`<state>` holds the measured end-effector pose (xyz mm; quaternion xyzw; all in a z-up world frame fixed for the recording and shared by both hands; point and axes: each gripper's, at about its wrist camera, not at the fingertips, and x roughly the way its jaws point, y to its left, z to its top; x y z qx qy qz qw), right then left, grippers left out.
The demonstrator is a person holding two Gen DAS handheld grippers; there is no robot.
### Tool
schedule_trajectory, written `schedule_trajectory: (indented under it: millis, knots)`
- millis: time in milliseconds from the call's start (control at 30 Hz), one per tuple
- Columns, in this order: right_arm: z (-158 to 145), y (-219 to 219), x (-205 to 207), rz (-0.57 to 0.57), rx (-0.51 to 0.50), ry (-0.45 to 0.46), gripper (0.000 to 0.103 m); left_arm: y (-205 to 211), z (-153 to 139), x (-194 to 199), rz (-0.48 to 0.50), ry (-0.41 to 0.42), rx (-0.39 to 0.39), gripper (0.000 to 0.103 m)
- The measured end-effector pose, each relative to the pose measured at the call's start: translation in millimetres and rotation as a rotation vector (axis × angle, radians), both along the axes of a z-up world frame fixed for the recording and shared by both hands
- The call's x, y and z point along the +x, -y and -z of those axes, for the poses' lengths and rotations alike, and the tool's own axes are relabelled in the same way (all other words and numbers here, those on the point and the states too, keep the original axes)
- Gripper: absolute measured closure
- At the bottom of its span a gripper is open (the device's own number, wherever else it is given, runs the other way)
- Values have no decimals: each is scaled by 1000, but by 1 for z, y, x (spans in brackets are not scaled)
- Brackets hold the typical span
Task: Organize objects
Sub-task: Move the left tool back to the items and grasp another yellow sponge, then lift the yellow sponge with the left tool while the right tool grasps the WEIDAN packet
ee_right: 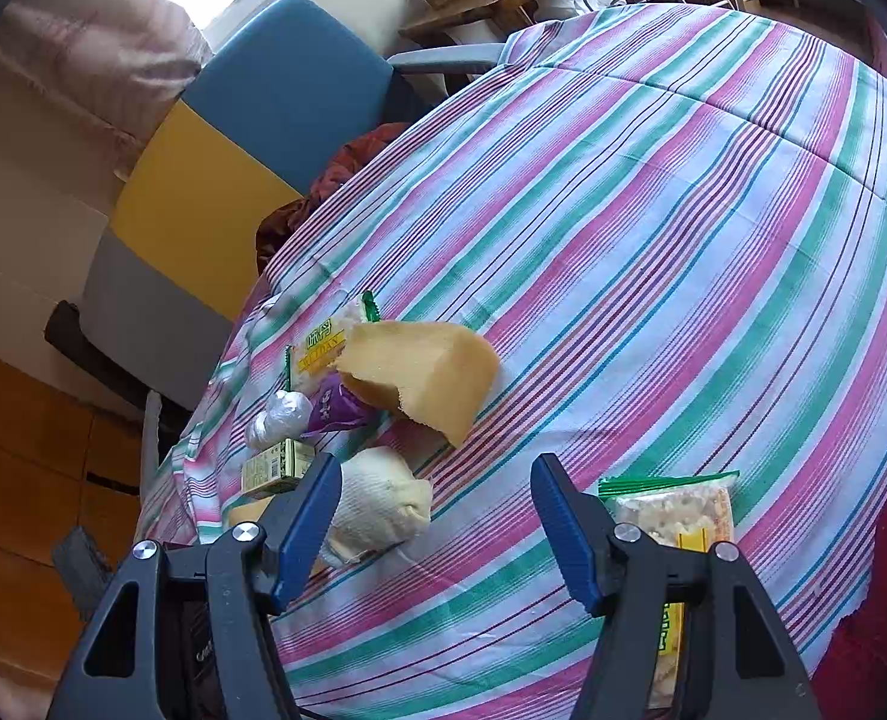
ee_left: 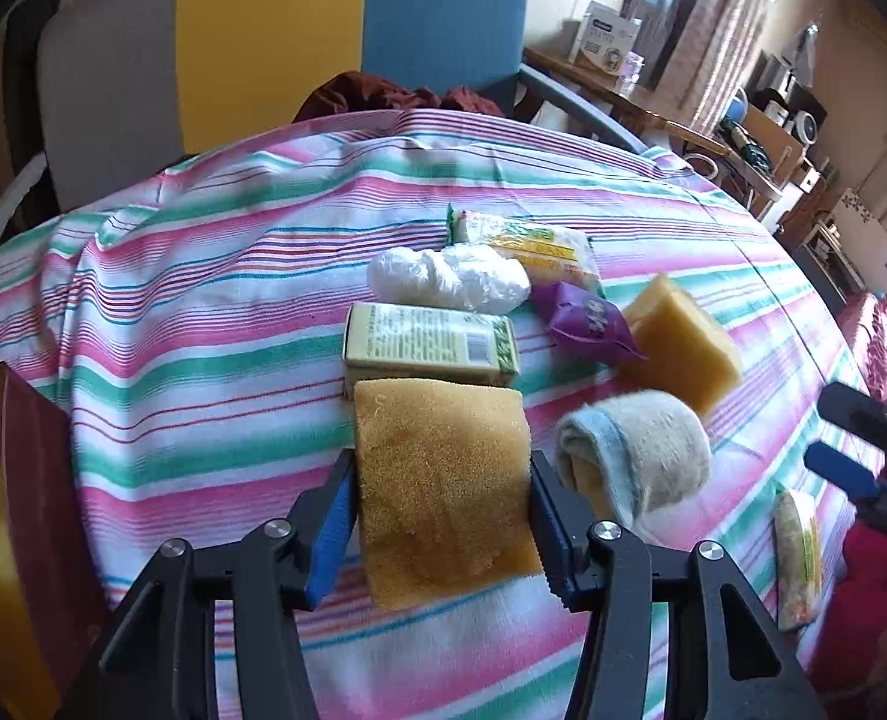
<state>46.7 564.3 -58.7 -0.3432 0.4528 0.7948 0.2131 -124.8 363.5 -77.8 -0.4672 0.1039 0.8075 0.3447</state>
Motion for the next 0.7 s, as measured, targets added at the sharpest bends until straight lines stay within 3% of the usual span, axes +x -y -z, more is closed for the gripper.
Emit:
schedule_trajectory:
  millis: [200,400,600,700]
  knots:
    - [2,-9,10,58,-28,-24,36,25,-4,31,37,-28,-3,49]
    - [2,-19,23,150,-18,-16,36,54,-14,57,55,-12,44,49]
    - [7,-20,25,189,16,81,36,70,-35,81,87,-52,84,49]
    - [16,-23,28,218,24,180,36,80,-45,88,91,-76,103,49]
